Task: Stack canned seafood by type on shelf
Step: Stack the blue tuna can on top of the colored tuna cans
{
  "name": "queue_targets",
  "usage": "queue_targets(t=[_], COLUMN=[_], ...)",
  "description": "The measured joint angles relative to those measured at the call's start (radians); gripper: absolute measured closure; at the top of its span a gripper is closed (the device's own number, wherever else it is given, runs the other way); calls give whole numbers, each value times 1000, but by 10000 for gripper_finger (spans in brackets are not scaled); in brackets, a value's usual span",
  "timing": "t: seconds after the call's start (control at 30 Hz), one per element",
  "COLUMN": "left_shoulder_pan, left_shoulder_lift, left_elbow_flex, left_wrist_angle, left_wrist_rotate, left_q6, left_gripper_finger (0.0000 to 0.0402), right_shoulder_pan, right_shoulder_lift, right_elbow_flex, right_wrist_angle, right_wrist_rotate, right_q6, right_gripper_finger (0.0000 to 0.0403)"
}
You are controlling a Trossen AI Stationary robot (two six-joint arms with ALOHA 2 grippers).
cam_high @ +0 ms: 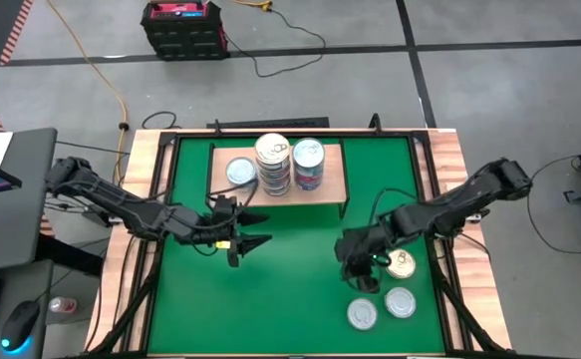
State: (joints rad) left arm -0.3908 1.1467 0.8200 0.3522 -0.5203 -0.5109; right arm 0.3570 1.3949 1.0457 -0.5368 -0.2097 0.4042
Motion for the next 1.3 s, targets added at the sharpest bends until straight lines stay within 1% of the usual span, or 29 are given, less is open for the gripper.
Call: queue_targets(t=[0.07,0.13,0.2,0.3,0.4,0.5,0.67,0.9,1.03,1.1,1.17,1.2,1.23,1.3], left_shoulder_pan=[0,3,6,8,11,18,24,23,23,22,22,22,22,22], left_shoulder_lift=[4,17,20,24,28,36,77,131,132,132,132,132,131,131], left_elbow_flex=[0,0,0,0,0,0,0,0,0,0,0,0,0,0], left_wrist_angle=[-9,3,-12,-13,-29,-25,-24,5,10,7,5,5,4,3], left_wrist_rotate=[12,21,21,19,9,-1,1,40,52,53,53,53,53,53], left_q6=[-1,-6,-6,-15,-16,-26,-43,-83,-105,-107,-105,-106,-106,-107], left_gripper_finger=[107,107,107,107,107,107,107,107,107,107,107,107,107,107], right_shoulder_pan=[16,33,52,90,122,140,160,147,103,69,19,-13,-46,-112], right_shoulder_lift=[1,2,1,1,1,39,130,204,225,226,237,235,228,213], right_elbow_flex=[-69,-115,-144,-169,-188,-206,-208,-205,-203,-204,-212,-212,-209,-210], right_wrist_angle=[19,18,23,38,82,77,84,97,83,70,32,19,21,-8], right_wrist_rotate=[-35,-61,-79,-79,-62,-56,-54,-63,-84,-60,-12,-20,2,-10], right_q6=[33,49,45,12,-8,3,6,30,43,17,-16,-34,-58,-87], right_gripper_finger=[295,268,237,197,184,191,220,262,285,294,301,303,305,308])
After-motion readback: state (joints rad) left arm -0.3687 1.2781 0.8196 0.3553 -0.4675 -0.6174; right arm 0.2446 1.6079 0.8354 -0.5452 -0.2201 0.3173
